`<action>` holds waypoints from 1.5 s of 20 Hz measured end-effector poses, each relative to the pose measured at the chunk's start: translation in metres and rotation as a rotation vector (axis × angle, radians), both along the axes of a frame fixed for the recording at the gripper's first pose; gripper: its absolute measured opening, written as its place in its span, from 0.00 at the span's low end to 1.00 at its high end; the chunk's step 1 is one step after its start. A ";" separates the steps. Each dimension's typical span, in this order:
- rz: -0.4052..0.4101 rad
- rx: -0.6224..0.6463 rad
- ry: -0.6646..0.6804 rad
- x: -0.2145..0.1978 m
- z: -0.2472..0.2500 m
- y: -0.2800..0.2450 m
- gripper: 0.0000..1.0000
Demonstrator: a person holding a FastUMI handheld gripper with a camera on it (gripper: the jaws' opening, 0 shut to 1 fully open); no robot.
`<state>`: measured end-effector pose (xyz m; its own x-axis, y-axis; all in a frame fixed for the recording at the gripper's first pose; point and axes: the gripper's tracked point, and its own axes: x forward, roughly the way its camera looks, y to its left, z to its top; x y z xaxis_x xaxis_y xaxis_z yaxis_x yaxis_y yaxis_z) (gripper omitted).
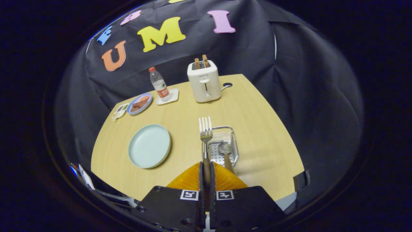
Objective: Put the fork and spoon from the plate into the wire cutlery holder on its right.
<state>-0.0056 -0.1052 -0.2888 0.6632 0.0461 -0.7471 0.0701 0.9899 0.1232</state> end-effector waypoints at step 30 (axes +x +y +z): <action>-0.049 0.013 0.503 -0.010 0.015 -0.011 0.05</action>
